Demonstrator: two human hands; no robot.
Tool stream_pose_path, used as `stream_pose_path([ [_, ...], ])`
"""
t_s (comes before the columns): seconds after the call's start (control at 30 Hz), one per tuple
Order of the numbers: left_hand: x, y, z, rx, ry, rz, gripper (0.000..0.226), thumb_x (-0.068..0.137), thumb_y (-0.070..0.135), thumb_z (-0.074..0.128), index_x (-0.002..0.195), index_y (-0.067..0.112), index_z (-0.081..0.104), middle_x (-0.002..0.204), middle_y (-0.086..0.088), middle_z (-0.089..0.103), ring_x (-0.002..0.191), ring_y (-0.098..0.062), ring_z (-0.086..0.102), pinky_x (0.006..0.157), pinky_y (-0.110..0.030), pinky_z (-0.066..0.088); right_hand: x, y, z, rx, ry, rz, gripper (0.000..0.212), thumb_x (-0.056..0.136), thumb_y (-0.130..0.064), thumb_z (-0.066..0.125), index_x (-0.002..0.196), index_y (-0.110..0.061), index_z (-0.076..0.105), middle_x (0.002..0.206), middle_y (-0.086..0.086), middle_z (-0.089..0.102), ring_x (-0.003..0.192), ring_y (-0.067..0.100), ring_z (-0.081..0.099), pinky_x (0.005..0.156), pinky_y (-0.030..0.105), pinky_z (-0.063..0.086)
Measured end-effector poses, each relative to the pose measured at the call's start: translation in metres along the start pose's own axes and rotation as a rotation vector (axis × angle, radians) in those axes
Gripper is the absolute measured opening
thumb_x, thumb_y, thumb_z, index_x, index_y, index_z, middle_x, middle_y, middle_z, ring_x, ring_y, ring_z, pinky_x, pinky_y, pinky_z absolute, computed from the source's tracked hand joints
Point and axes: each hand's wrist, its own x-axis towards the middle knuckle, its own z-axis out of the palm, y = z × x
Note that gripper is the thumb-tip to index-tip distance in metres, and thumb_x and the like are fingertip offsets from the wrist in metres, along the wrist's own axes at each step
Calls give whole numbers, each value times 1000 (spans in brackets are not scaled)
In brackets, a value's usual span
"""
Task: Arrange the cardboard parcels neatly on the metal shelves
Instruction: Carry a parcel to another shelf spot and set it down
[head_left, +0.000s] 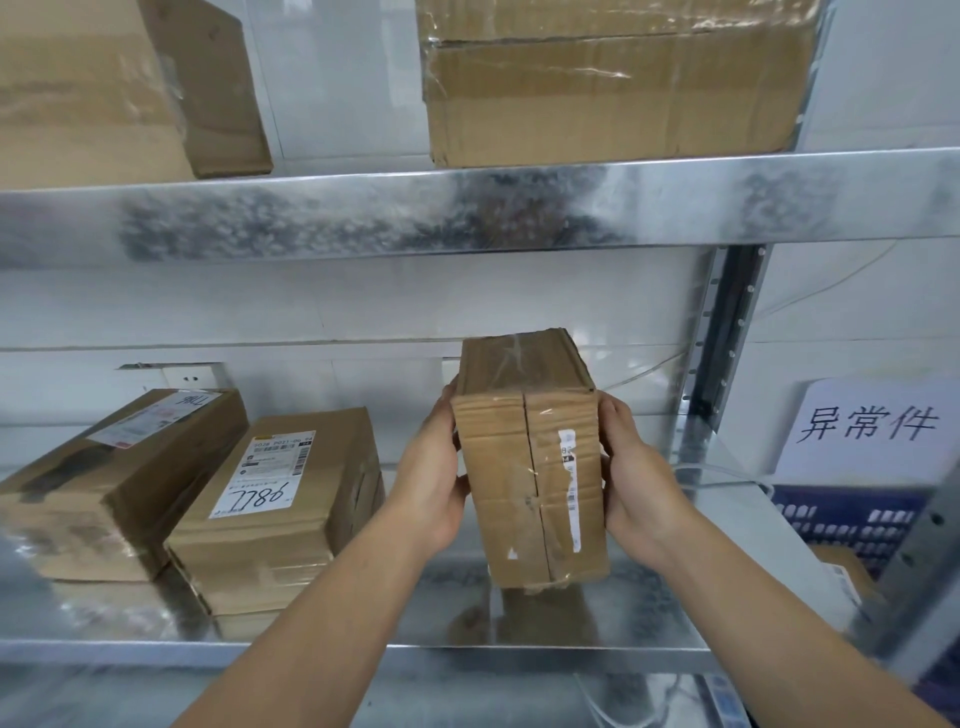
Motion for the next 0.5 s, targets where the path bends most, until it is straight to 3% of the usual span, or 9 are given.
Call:
stream_pose_path([
  [0.07,-4,-1,4,36,-27,9,41,106,49,40,116,27,73,104,7,78,108,-15,70,98,-38,51,-2,4,3,-3,9,-3,25,109,-48,38,118,-36,58,110,5,74,97,20,70,97,47,56],
  [0.17,-8,-8,8,63,-72,6,40,105,49,39,99,27,72,86,10,79,83,-6,74,82,-30,52,-7,15,5,-2,35,10,18,109,-48,37,111,-40,54,106,8,72,97,24,69,102,52,53],
  [0.4,-9,-9,7,49,-70,-8,42,103,52,40,107,26,72,89,8,79,96,-12,71,79,-30,51,-13,16,9,13,37,19,17,110,-46,36,106,-43,53,116,11,73,112,30,69,105,56,50],
  [0.5,-10,-6,7,65,-73,-13,44,104,54,39,118,27,71,102,7,79,107,-15,70,90,-33,52,-13,11,7,-4,21,13,16,109,-47,38,106,-43,53,106,10,72,100,27,70,103,54,52],
])
